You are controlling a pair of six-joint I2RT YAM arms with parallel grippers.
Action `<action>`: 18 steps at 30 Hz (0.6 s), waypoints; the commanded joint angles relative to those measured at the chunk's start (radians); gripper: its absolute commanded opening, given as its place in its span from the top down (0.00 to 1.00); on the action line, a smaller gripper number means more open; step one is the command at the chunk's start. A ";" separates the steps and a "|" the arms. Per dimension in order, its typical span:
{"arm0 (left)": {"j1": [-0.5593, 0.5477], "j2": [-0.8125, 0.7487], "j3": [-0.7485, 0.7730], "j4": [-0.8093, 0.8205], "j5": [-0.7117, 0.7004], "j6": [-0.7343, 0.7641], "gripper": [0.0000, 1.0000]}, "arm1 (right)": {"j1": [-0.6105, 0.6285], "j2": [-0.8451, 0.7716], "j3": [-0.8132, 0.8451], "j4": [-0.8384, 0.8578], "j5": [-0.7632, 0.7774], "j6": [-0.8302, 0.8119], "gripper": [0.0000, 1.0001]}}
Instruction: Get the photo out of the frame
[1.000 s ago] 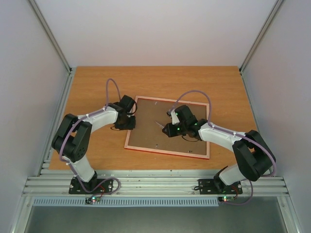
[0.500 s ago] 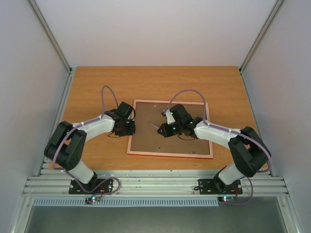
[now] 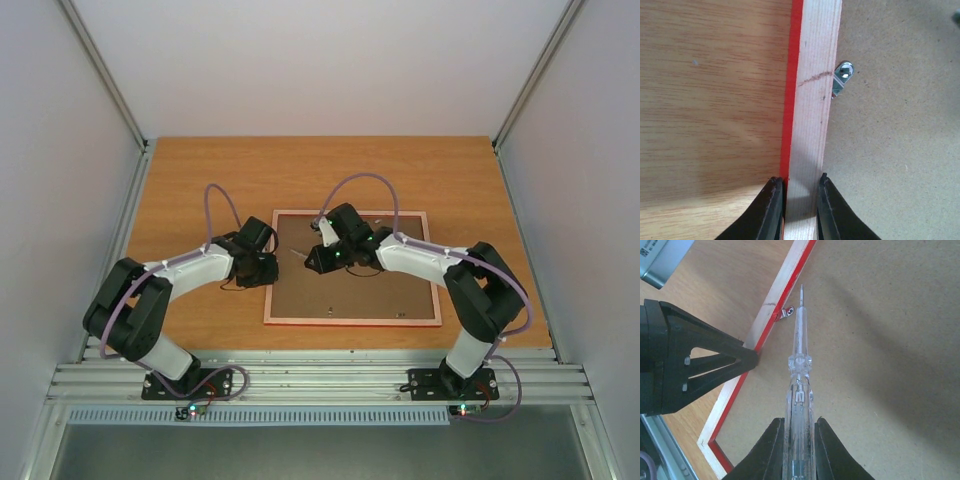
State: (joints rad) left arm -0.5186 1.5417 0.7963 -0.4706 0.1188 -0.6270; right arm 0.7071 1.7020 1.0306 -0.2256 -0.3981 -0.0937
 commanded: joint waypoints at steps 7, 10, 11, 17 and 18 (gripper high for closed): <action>-0.013 0.001 -0.028 0.000 0.013 -0.056 0.92 | 0.018 0.082 0.091 -0.028 -0.033 0.003 0.99; -0.017 0.007 -0.025 0.001 0.012 -0.057 0.92 | 0.020 0.110 0.116 -0.038 -0.039 0.004 0.99; -0.018 0.008 -0.026 0.001 0.012 -0.057 0.92 | 0.021 0.117 0.121 -0.039 -0.041 0.004 0.99; -0.022 0.008 -0.028 0.003 0.008 -0.059 0.92 | 0.034 0.161 0.156 -0.048 -0.064 0.006 0.99; -0.022 0.008 -0.028 0.003 0.008 -0.059 0.92 | 0.036 0.168 0.160 -0.051 -0.065 0.006 0.99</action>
State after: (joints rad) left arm -0.5297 1.5406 0.7944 -0.4686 0.1028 -0.6395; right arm 0.7273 1.8412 1.1473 -0.2558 -0.4343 -0.0933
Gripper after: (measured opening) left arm 0.163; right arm 0.150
